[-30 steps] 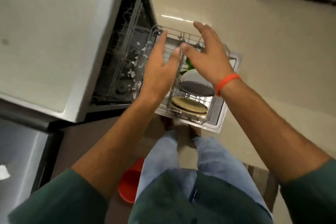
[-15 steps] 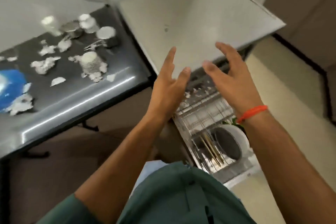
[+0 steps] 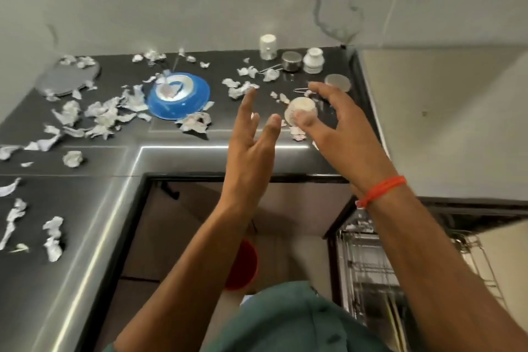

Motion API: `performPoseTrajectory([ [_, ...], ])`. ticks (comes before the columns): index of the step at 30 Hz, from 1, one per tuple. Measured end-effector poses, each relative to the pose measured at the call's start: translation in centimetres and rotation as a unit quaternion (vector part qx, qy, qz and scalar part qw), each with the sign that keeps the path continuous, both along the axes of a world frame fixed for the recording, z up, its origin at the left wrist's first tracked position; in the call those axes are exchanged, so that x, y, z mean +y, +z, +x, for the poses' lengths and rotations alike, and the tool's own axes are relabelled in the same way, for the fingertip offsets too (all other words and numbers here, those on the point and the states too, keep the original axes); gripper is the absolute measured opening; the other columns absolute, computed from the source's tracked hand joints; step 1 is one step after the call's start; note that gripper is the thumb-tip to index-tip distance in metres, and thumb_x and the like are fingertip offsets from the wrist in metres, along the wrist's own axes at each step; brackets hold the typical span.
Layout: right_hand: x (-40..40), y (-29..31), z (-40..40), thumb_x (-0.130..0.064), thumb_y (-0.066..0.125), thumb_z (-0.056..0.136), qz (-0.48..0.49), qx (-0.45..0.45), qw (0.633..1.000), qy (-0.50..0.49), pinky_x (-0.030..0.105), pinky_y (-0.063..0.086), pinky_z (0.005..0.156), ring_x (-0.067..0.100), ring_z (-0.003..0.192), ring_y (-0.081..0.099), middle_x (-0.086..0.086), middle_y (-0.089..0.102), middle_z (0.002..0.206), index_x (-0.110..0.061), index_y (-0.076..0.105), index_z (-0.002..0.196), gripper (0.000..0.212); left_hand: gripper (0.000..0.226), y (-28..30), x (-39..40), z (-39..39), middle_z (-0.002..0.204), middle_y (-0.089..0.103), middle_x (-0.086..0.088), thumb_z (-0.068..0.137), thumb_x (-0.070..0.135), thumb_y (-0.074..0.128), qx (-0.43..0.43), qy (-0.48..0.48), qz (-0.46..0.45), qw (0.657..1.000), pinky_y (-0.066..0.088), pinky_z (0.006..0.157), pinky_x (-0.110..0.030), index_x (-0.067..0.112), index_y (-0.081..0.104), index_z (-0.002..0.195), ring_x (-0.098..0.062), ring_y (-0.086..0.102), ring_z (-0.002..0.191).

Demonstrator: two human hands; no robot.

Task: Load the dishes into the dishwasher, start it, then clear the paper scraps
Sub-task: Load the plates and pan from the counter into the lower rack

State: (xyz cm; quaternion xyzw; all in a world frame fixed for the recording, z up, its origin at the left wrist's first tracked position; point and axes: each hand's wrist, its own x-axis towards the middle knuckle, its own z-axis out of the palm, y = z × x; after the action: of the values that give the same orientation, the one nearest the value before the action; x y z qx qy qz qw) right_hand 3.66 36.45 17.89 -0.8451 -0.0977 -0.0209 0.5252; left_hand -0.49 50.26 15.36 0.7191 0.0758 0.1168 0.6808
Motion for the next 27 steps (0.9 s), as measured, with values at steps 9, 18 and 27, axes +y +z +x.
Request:
performPoseTrajectory([
  [9, 13.9, -0.9, 3.4, -0.036, 0.066, 0.092, 0.011, 0.033, 0.990, 0.134, 0.005, 0.026, 0.100, -0.004, 0.129, 0.037, -0.014, 0.046, 0.143, -0.030, 0.051, 0.140, 0.050, 0.060, -0.9, 11.8, 0.5, 0.148, 0.045, 0.026, 0.104, 0.034, 0.055, 0.028, 0.134, -0.013, 0.990, 0.035, 0.112, -0.024, 0.040, 0.028, 0.157, 0.016, 0.039, 0.131],
  [18, 22.6, -1.9, 7.8, -0.039, 0.067, 0.092, 0.051, 0.087, 0.964, 0.245, 0.017, 0.028, 0.099, -0.005, 0.125, 0.035, -0.017, 0.043, 0.145, -0.036, 0.050, 0.139, 0.050, 0.059, -1.0, 18.1, 1.5, 0.161, 0.031, 0.016, 0.102, 0.037, 0.056, 0.066, 0.277, -0.012, 0.959, 0.036, 0.103, -0.016, 0.044, 0.030, 0.155, 0.011, 0.034, 0.136],
  [27, 26.8, -0.8, 13.2, -0.038, 0.066, 0.093, 0.047, 0.112, 0.926, 0.358, 0.020, 0.032, 0.103, -0.005, 0.123, 0.037, -0.021, 0.047, 0.131, -0.035, 0.052, 0.137, 0.047, 0.055, 0.1, 20.6, 4.5, 0.156, 0.036, 0.019, 0.101, 0.038, 0.057, 0.073, 0.406, -0.031, 0.911, 0.036, 0.118, -0.042, 0.045, 0.036, 0.152, 0.009, 0.034, 0.138],
])
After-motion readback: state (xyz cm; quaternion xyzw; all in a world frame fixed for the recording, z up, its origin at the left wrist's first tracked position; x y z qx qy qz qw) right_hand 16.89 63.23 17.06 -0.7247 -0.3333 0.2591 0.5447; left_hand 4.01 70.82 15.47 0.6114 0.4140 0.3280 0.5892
